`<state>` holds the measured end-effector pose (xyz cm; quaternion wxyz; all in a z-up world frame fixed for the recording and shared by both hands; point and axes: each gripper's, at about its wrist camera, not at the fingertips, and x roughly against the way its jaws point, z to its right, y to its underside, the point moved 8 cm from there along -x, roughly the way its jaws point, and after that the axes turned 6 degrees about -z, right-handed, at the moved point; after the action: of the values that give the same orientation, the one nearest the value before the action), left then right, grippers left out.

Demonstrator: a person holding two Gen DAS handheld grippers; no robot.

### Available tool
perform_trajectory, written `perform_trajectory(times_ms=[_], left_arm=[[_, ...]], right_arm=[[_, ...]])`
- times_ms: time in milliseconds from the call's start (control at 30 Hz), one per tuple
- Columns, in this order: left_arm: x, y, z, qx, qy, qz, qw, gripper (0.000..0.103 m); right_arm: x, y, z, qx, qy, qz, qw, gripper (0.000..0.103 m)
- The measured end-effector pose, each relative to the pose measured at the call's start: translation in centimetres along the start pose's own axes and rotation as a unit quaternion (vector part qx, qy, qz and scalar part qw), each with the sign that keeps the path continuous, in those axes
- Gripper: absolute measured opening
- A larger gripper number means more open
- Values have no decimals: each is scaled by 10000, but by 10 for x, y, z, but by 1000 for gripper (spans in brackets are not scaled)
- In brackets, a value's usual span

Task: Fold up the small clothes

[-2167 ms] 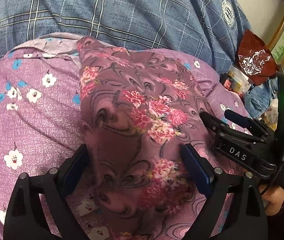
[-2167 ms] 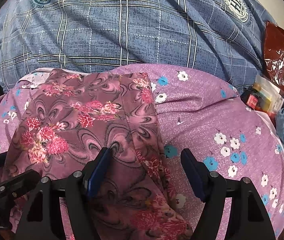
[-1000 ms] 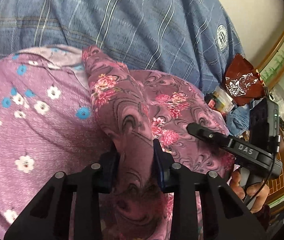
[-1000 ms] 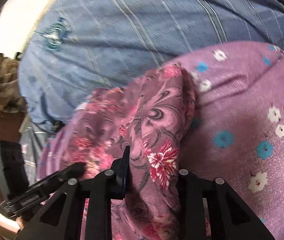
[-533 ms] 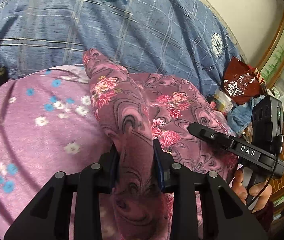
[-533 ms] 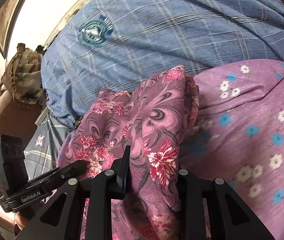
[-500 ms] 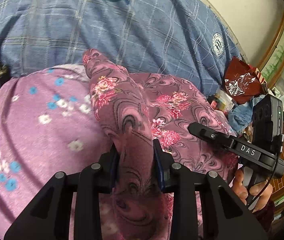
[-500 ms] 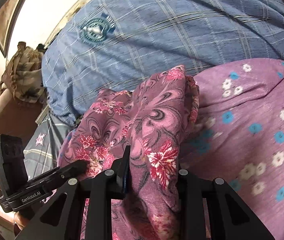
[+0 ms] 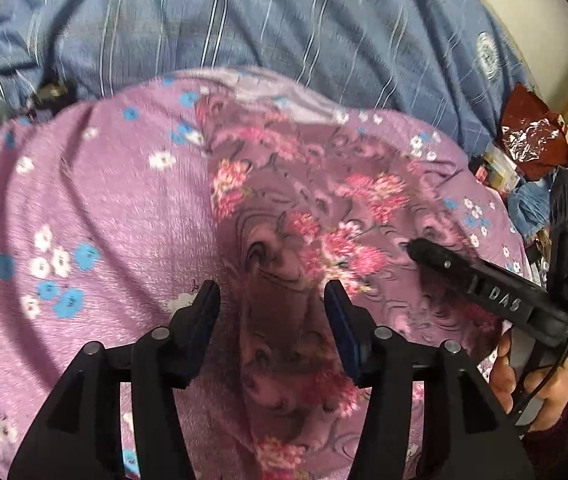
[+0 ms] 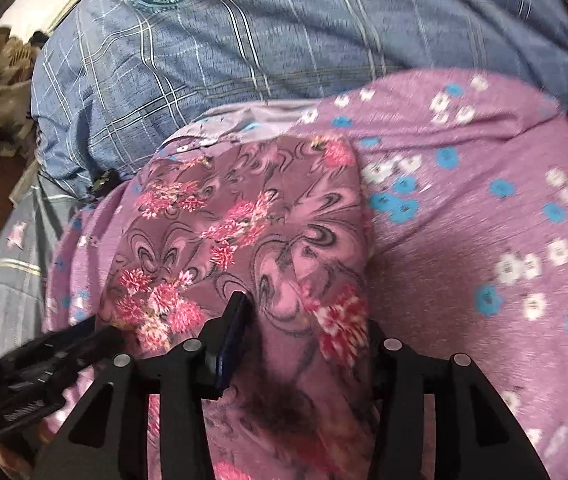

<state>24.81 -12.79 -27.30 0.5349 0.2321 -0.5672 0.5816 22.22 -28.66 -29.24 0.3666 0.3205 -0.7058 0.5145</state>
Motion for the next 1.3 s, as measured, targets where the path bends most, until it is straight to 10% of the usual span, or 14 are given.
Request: perform_trajectory(times_ms=[300, 733, 1100, 1300], left_arm=[[7, 2, 4, -461, -600, 331, 9966, 56], [-14, 1, -5, -570, -813, 204, 9949, 59], [-14, 1, -7, -560, -825, 218, 9948, 65], [-17, 0, -13, -446, -896, 206, 9948, 78]], right_arm=[[47, 3, -11, 576, 939, 873, 9901, 52], [45, -13, -13, 656, 944, 1144, 9868, 48], [30, -9, -29, 967, 855, 996, 9866, 27], [-14, 6, -26, 937, 660, 109, 9933, 27]])
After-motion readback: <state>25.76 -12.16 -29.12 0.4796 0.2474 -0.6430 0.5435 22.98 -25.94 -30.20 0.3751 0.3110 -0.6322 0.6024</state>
